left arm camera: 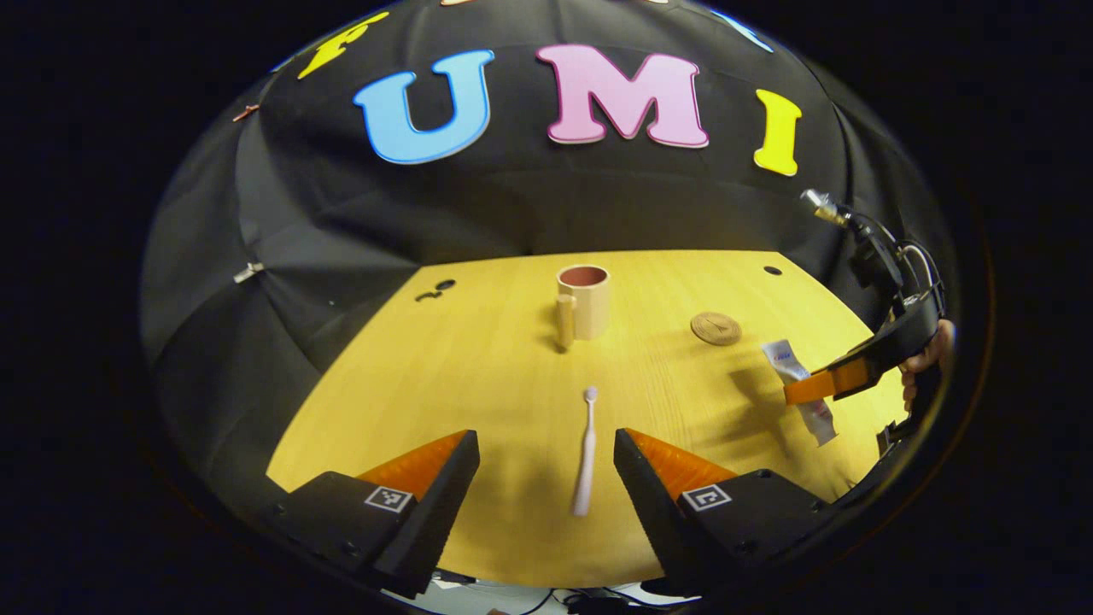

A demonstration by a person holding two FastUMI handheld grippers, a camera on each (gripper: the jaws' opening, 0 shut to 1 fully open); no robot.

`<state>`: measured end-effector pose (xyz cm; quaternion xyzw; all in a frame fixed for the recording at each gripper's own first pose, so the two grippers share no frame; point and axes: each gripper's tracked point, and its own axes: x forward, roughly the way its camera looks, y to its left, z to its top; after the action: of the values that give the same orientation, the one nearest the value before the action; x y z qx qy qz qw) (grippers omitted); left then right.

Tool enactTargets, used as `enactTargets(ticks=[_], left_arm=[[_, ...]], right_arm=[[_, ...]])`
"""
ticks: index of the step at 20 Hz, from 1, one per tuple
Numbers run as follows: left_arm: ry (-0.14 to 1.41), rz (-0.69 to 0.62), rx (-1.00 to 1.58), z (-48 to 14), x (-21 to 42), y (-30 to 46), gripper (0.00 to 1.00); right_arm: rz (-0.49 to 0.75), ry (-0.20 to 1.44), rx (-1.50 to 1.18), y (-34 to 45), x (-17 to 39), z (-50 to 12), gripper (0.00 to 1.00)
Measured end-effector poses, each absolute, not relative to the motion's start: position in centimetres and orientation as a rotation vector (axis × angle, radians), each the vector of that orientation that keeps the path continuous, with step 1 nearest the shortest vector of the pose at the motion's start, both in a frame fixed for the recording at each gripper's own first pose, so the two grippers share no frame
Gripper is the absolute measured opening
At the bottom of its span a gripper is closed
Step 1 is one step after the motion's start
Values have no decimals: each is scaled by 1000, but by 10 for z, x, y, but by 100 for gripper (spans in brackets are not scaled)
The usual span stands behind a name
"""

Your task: Put the toothbrush and toothpaste on the desktop into the cup, then pick up the cup and place it on the coaster on the desktop.

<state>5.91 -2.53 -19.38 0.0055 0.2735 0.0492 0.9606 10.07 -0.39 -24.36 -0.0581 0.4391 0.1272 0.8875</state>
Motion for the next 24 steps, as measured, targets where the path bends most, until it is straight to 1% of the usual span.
enactTargets(ticks=[3,5,9,11,13,17,18,19,21,22,23,24], left_arm=[[644,68,10,-224,81,-34,98],[721,81,16,-247,93,-31,98],[884,74,-16,-285,108,-30,96],[919,55,4,-295,112,-27,92],[955,37,13,-304,116,-28,86],[978,12,7,-309,117,-34,77],[990,4,4,-311,117,-36,73],[996,-9,-2,-311,116,-38,70],[1024,-31,-27,-312,115,-42,60],[1037,-36,-24,-313,115,-43,59],[1038,-46,-19,-313,116,-44,51],[1036,-53,-17,-313,118,-46,32]], right_arm=[[303,889,-114,-10,98,-232,30],[318,875,-117,-16,97,-227,30],[298,866,-91,-30,95,-223,30],[291,861,-76,-34,93,-221,30],[292,855,-84,-40,92,-220,30],[289,854,-81,-41,93,-223,30],[289,853,-79,-42,93,-221,30],[291,853,-77,-42,93,-221,30],[301,854,-76,-40,93,-221,30],[306,855,-79,-40,93,-221,30],[312,854,-80,-37,93,-221,30],[319,853,-80,-35,94,-220,30]])
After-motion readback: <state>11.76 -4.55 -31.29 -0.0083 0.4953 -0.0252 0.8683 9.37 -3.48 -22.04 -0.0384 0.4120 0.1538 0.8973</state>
